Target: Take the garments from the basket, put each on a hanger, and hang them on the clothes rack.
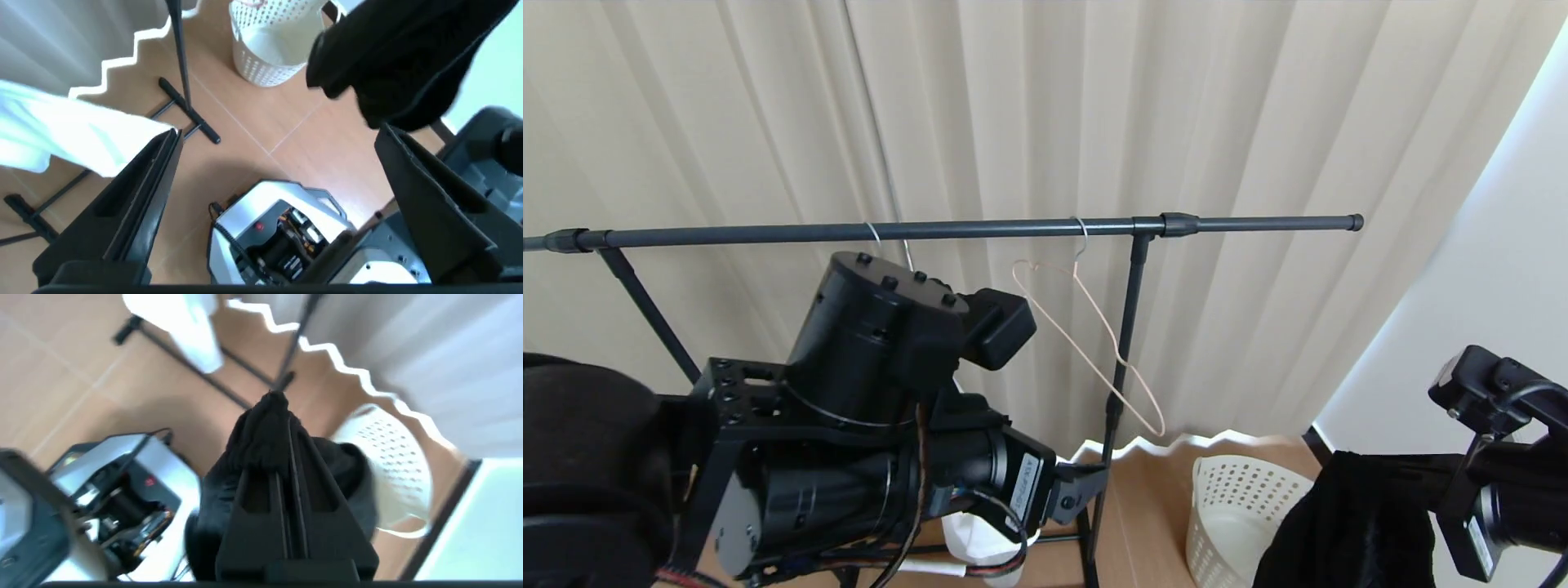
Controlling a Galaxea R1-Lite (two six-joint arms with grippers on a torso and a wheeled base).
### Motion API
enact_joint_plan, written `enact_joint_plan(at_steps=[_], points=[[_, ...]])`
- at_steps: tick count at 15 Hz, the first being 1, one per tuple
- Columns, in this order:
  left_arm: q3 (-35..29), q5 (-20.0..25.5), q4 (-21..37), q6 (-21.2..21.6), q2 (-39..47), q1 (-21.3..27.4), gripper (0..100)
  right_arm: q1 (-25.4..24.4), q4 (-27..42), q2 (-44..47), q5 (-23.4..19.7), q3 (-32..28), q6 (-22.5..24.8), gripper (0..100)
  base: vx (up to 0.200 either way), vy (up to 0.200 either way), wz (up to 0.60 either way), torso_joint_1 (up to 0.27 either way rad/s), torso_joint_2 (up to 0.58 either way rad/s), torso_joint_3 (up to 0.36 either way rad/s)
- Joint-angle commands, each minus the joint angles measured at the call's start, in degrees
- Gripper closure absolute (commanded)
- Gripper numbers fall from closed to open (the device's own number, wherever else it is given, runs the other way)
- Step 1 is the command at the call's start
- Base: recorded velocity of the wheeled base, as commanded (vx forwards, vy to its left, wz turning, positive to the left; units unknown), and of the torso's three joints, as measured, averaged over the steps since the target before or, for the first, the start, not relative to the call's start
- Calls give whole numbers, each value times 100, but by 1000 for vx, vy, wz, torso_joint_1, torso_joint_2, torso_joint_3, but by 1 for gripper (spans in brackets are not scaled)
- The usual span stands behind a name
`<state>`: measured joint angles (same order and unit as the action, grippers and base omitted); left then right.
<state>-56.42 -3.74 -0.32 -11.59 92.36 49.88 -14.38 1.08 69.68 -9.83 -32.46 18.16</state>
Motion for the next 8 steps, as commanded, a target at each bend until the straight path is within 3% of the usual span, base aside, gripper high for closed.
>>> enact_joint_plan(at_steps=[1, 4, 8], points=[[-625, -294, 5, -54, 802, -172, 0, 630, -460, 511, -2, -50, 126, 100, 0, 0, 0, 0, 0, 0], [-1425, -452, 49, -106, 1487, -339, 0, 981, -900, 1056, -2, -287, 126, 100, 0, 0, 0, 0, 0, 0], [-2409, -478, 172, -177, 2181, -603, 0, 999, -1365, 1469, -2, -348, 117, 100, 0, 0, 0, 0, 0, 0]])
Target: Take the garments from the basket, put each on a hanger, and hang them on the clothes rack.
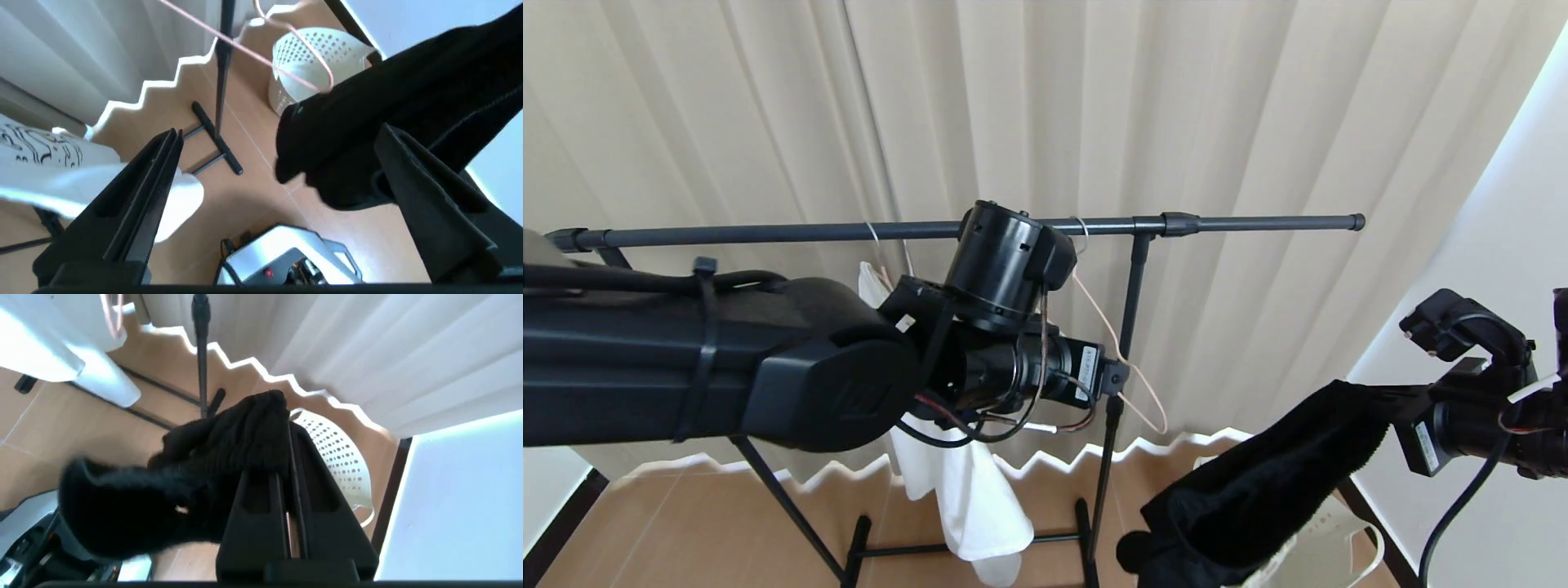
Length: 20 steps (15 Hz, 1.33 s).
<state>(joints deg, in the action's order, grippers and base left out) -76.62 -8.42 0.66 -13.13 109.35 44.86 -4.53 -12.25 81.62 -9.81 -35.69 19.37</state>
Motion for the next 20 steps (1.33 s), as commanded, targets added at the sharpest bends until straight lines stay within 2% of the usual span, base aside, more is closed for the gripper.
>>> enact_joint_plan(at_steps=[1, 4, 7, 12, 15, 20], points=[[-749, -63, 321, -23, 658, -127, 0, 14, -128, 311, -12, -34, -3, 100, 0, 0, 0, 0, 0, 0], [-1901, -362, 866, -146, 1299, -171, 0, -12, -172, 293, -21, -60, -12, 100, 0, 0, 0, 0, 0, 0], [-2498, -379, 954, -146, 1739, -171, 0, -12, -172, 276, -21, -52, -12, 100, 0, 0, 0, 0, 0, 0], [-3087, -283, 927, -120, 2090, -311, 0, -21, -172, 302, -21, -52, -12, 100, 0, 0, 0, 0, 0, 0], [-3228, 78, 910, -120, 2178, -373, 0, -30, -172, 311, -21, -34, -12, 100, 0, 0, 0, 0, 0, 0], [-3386, 315, 866, 65, 2424, -549, 0, -39, -172, 346, -21, -8, -12, 100, 0, 0, 0, 0, 0, 0]])
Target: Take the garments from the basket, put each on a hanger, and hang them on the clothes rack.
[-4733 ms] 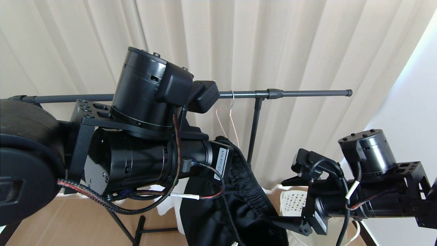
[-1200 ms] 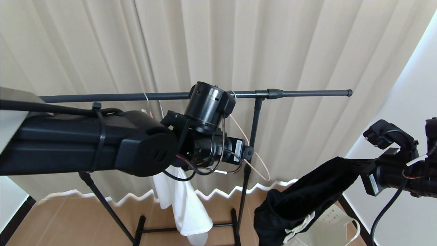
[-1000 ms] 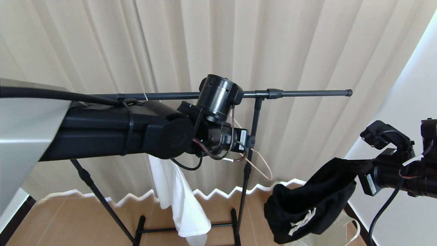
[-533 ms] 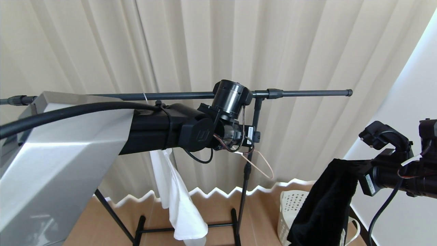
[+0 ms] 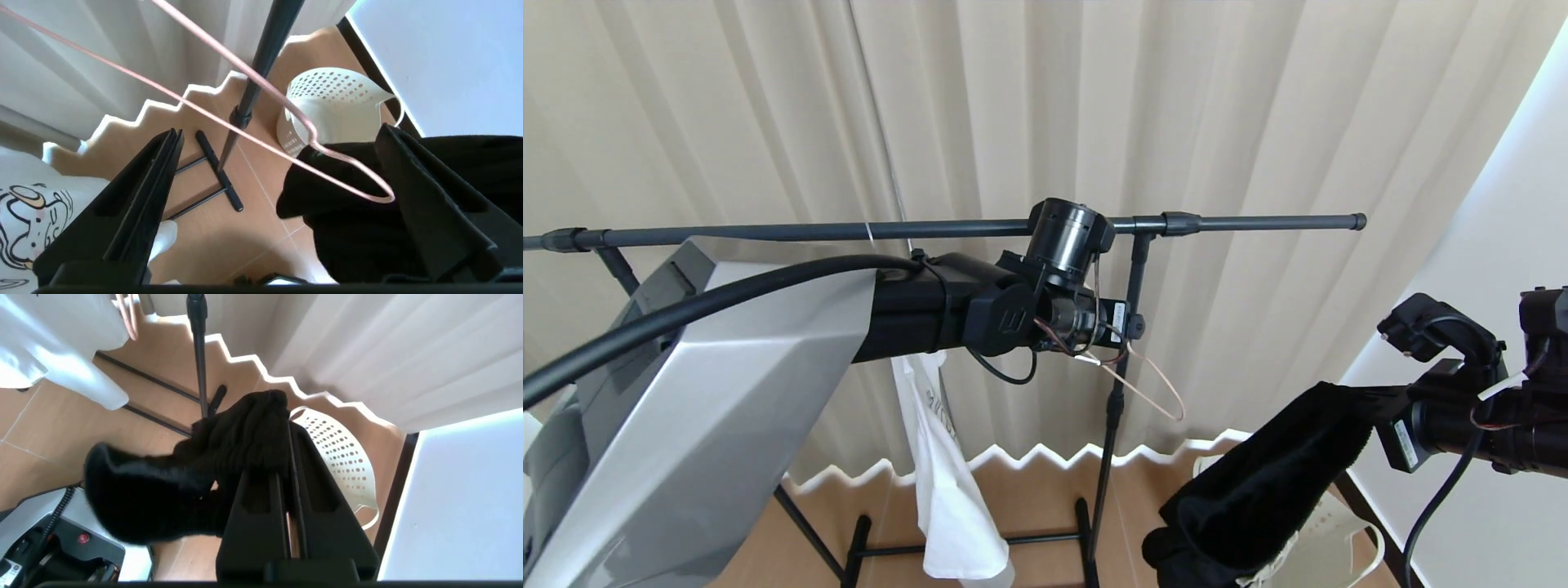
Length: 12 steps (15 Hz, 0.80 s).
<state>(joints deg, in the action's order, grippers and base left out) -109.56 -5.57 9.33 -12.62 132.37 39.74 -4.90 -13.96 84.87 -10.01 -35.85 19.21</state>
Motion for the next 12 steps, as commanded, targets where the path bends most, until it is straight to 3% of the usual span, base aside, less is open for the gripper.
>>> enact_joint_plan(at_steps=[1, 8, 10, 12], points=[[-136, 30, -1, 49, 176, -63, 0, -2, -2, 21, -1, 8, 4, 100, 0, 0, 0, 0, 0, 0], [-373, -76, 157, 172, 413, -107, 0, -11, -2, 21, -1, 8, 4, 100, 0, 0, 0, 0, 0, 0], [-409, -392, 623, 189, 404, -116, 0, -2, -2, 12, -1, 8, 4, 100, 0, 0, 0, 0, 0, 0], [-391, -594, 667, 189, 404, -133, 0, -11, -2, 3, -10, 8, 4, 100, 0, 0, 0, 0, 0, 0]])
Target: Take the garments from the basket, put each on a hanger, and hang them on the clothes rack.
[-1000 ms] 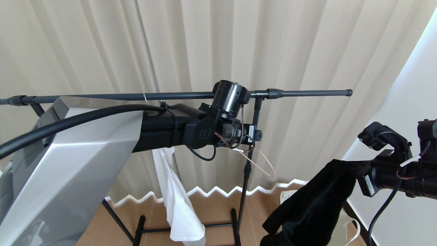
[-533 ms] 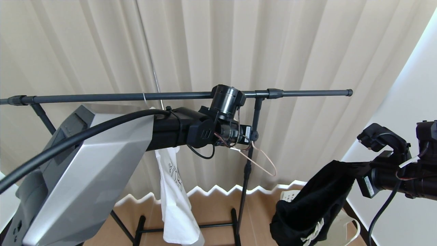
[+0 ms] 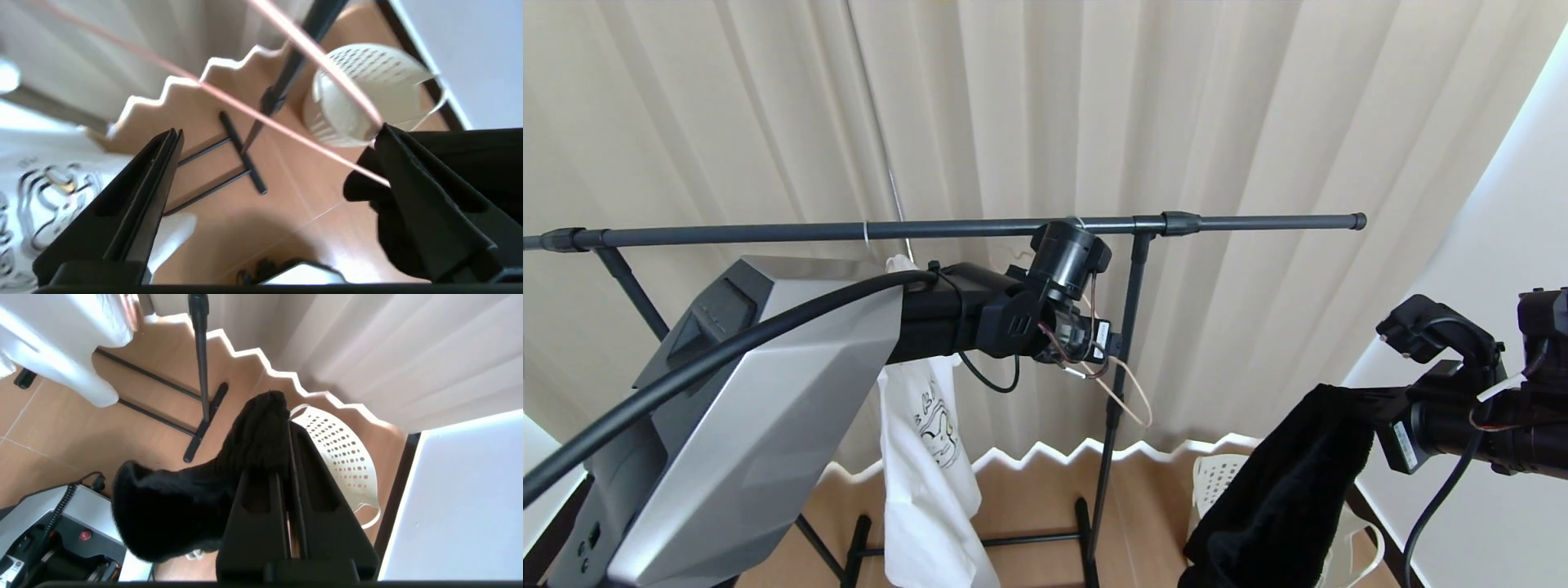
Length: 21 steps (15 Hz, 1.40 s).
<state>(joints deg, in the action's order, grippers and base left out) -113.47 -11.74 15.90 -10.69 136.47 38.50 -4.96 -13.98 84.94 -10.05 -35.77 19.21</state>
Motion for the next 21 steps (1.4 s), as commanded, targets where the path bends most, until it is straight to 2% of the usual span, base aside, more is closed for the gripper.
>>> enact_joint_plan(at_steps=[1, 8, 12, 21], points=[[53, -206, 10, -21, -24, -9, 0, -5, 1, -4, -6, 0, 4, 100, 0, 0, 0, 0, 0, 0], [71, -153, -16, -12, -200, 26, 0, -5, 1, -4, -6, 0, -5, 100, 0, 0, 0, 0, 0, 0], [290, -232, 1, -30, -226, 17, 0, -5, 1, -4, -6, 0, -5, 100, 0, 0, 0, 0, 0, 0], [1248, -1076, -69, -38, -552, 0, 0, -5, -8, -48, -6, 8, -5, 100, 0, 0, 0, 0, 0, 0]])
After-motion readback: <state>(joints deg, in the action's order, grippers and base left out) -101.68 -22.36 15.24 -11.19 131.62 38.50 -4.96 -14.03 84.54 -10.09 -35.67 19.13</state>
